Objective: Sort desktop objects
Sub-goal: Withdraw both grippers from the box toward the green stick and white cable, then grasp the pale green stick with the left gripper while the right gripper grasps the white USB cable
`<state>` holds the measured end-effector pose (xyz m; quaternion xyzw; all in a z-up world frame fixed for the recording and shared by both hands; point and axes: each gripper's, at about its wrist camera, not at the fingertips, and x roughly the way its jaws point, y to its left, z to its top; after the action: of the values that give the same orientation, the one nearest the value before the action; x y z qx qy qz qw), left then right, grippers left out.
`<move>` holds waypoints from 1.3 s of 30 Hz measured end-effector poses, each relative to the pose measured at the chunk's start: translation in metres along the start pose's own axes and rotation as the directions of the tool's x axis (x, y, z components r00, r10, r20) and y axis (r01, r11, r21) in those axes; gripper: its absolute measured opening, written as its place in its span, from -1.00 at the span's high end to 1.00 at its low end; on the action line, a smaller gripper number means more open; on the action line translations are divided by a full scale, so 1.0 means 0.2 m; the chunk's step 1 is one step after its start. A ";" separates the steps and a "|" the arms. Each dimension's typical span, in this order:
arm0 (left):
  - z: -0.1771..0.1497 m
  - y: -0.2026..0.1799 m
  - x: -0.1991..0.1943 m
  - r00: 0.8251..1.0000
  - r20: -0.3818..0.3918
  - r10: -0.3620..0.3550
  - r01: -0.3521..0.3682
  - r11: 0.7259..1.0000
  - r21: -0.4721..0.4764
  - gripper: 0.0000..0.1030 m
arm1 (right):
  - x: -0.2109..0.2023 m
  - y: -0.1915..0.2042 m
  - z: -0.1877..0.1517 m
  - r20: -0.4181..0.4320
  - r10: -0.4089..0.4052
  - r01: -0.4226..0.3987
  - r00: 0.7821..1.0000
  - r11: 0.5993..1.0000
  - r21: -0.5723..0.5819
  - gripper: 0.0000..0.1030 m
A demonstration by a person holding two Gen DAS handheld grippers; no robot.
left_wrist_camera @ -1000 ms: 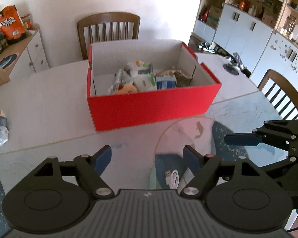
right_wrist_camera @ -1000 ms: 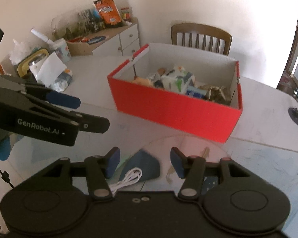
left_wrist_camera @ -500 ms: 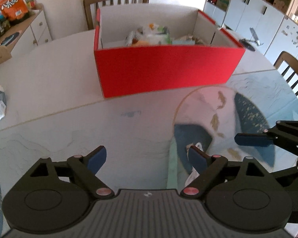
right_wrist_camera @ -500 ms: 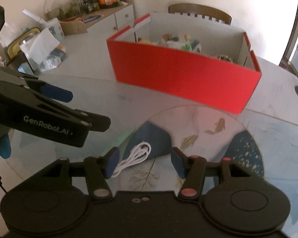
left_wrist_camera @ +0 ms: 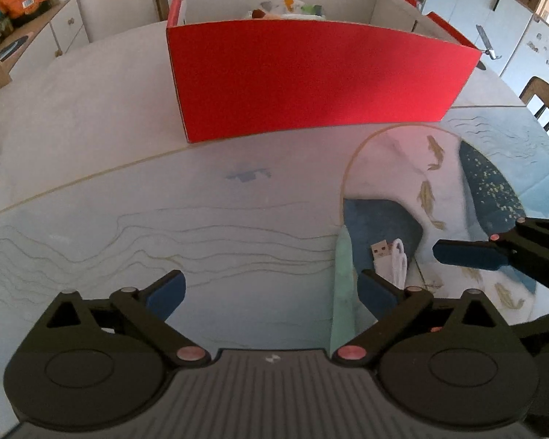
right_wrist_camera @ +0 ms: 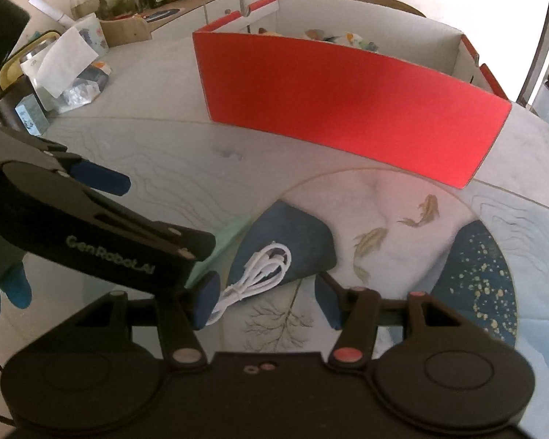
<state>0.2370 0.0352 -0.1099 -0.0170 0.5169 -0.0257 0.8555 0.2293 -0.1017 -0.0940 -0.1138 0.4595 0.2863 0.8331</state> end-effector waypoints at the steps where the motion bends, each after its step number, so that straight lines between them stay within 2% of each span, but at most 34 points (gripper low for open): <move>1: 0.00 0.00 0.01 1.000 0.000 -0.001 0.001 1.000 0.000 -0.95 | 0.01 0.00 0.00 0.001 0.002 -0.002 1.000 1.000 0.002 -0.11; 6: 0.01 -0.02 0.04 1.000 -0.004 -0.013 0.013 1.000 0.008 -0.95 | 0.07 0.01 0.00 -0.003 -0.006 0.006 1.000 1.000 -0.005 -0.11; 16: -0.02 -0.03 0.04 1.000 0.021 0.005 -0.005 1.000 0.012 -0.95 | 0.05 -0.02 0.01 0.016 -0.039 0.040 0.999 0.993 -0.109 -0.08; 22: -0.05 -0.04 0.03 1.000 0.028 0.002 -0.002 1.000 0.012 -0.94 | 0.02 -0.16 0.00 -0.004 -0.067 0.067 0.998 0.996 -0.063 -0.04; 25: -0.06 -0.06 0.02 0.999 0.039 -0.023 0.022 1.000 0.016 -0.92 | 0.02 -0.20 0.00 -0.015 -0.063 0.062 0.998 0.997 -0.044 0.08; 26: -0.07 -0.08 0.01 0.999 0.046 -0.027 0.026 0.999 0.022 -0.89 | 0.02 -0.20 0.00 -0.017 -0.063 0.062 0.998 0.997 -0.052 0.14; 28: -0.08 -0.11 0.00 0.998 0.058 -0.026 0.023 0.999 0.040 -0.61 | 0.02 -0.19 0.00 -0.018 -0.065 0.064 0.998 0.996 -0.062 0.20; 30: -0.09 -0.12 0.01 0.998 0.053 -0.030 0.028 0.998 0.048 -0.46 | 0.02 -0.18 0.01 -0.016 -0.062 0.061 0.998 0.996 -0.067 0.27; 32: -0.10 -0.14 0.01 0.998 0.058 -0.022 0.019 0.998 0.060 -0.41 | 0.03 -0.18 0.01 -0.015 -0.050 0.049 0.999 0.997 -0.066 0.28; 35: -0.10 -0.16 0.00 0.998 0.067 -0.015 0.010 0.997 0.073 -0.28 | 0.03 -0.18 0.01 -0.014 -0.031 0.030 0.999 0.997 -0.067 0.41; 39: -0.10 -0.17 0.00 0.997 0.069 -0.033 0.026 0.995 0.091 -0.20 | 0.03 -0.18 0.01 -0.011 -0.016 0.015 1.000 0.997 -0.070 0.48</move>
<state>0.2177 0.0005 -0.1176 0.0131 0.4847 -0.0610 0.8725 0.2534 -0.1273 -0.1013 -0.1480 0.4533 0.2950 0.8280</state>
